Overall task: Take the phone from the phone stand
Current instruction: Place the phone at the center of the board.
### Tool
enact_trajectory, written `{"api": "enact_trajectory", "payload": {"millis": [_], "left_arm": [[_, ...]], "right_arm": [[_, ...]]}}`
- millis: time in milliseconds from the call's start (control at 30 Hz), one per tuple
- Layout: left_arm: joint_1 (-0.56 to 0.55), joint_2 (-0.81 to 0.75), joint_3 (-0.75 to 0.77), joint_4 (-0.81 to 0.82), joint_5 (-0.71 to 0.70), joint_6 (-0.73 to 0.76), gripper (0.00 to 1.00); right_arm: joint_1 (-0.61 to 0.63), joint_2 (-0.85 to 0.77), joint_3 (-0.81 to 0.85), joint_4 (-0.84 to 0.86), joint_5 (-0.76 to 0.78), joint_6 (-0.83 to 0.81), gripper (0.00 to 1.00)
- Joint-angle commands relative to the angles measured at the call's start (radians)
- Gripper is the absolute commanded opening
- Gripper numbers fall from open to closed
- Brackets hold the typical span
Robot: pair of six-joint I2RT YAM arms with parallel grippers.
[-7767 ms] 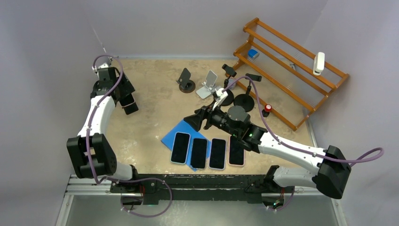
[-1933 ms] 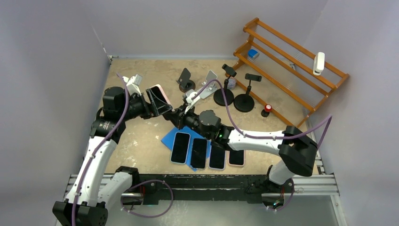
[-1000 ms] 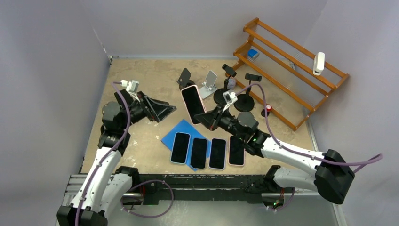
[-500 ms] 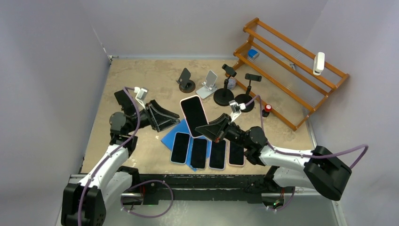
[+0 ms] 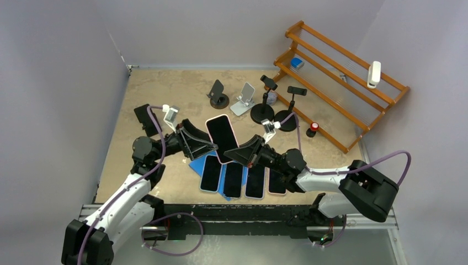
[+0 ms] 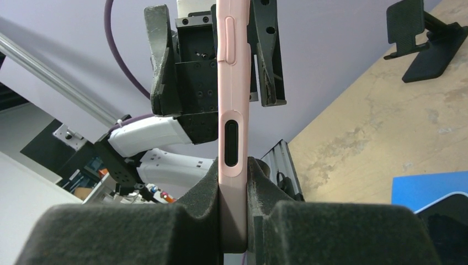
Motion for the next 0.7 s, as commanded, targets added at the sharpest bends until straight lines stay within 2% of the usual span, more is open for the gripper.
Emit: {"api": "enact_trajectory", "payload": {"millis": [0,233,533,667], "left_arm": [[-0.033,-0.031,0.045,-0.026,-0.099,0.079,0.67],[-0.046,-0.009,0.047,-0.039,-0.128,0.07,0.41],[-0.05,-0.007,0.057,-0.032,-0.133,0.06,0.2],[-0.05,-0.009,0.067,-0.063,-0.136,0.085,0.0]], "right_arm": [[0.015,-0.013,0.066,0.204,0.028,-0.003,0.0],[0.024,-0.004,0.069,0.198,0.039,-0.005,0.0],[0.031,0.006,0.074,0.175,0.04,-0.017,0.0],[0.034,-0.003,0.084,0.125,0.041,-0.034,0.0]]}}
